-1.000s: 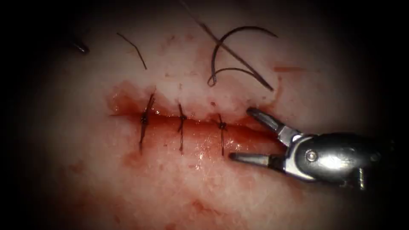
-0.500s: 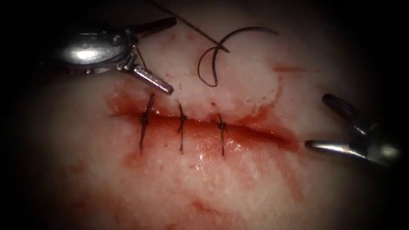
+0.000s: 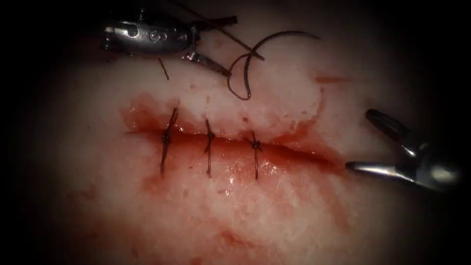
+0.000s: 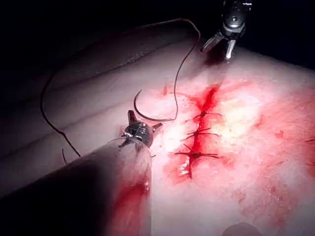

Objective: Wound Closure

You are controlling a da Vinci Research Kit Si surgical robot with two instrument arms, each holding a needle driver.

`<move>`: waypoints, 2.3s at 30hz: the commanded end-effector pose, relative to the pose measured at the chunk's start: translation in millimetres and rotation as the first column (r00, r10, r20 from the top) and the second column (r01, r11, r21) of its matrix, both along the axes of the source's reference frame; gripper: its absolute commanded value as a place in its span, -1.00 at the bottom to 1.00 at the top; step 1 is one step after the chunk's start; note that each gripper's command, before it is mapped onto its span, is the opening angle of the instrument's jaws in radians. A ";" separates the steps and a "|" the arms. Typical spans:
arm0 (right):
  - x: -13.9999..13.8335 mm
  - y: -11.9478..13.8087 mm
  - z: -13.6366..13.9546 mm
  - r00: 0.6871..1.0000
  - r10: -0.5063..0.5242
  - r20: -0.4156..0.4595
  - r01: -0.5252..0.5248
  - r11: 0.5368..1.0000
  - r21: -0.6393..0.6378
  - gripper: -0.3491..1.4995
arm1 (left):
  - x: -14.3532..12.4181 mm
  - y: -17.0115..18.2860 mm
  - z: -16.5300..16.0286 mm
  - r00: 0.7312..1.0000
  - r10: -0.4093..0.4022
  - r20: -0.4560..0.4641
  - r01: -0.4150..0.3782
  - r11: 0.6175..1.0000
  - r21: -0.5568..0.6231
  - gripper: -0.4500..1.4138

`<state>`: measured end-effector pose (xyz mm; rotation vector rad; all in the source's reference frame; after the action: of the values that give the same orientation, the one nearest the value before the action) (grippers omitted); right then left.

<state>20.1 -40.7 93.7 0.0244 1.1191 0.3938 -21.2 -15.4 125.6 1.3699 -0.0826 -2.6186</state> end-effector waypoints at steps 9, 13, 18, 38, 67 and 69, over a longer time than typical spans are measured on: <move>1.5 -0.4 0.7 1.000 0.001 -0.001 -0.001 1.000 -0.004 0.98 | -2.5 -0.6 1.0 0.993 0.115 -0.029 -0.118 0.982 -0.146 0.14; 1.6 -0.5 0.9 1.000 0.000 -0.002 0.000 1.000 -0.004 0.98 | -3.4 -0.7 1.0 0.993 0.110 -0.029 -0.113 0.981 -0.157 0.14; 1.7 -0.5 0.9 1.000 0.000 -0.002 0.000 1.000 -0.004 0.98 | -3.3 -0.4 1.3 0.994 0.108 -0.023 -0.111 0.980 -0.165 0.14; 1.8 -0.6 0.8 1.000 -0.001 -0.003 0.001 1.000 -0.004 0.96 | 0.4 0.5 -0.2 0.998 -0.058 0.019 0.048 0.940 0.338 0.70; 3.5 -1.7 1.7 1.000 -0.024 0.004 0.024 1.000 -0.003 0.94 | -7.0 6.4 2.9 0.937 -0.318 -0.145 0.329 0.664 0.672 -0.02; 3.6 -1.8 1.8 1.000 -0.025 0.004 0.025 1.000 0.003 0.94 | -7.8 6.1 3.6 0.941 -0.310 -0.138 0.319 0.672 0.668 -0.04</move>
<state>23.0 -42.3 95.2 0.0376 1.1114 0.3717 -28.8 -9.9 129.1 1.6524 0.8155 -3.1057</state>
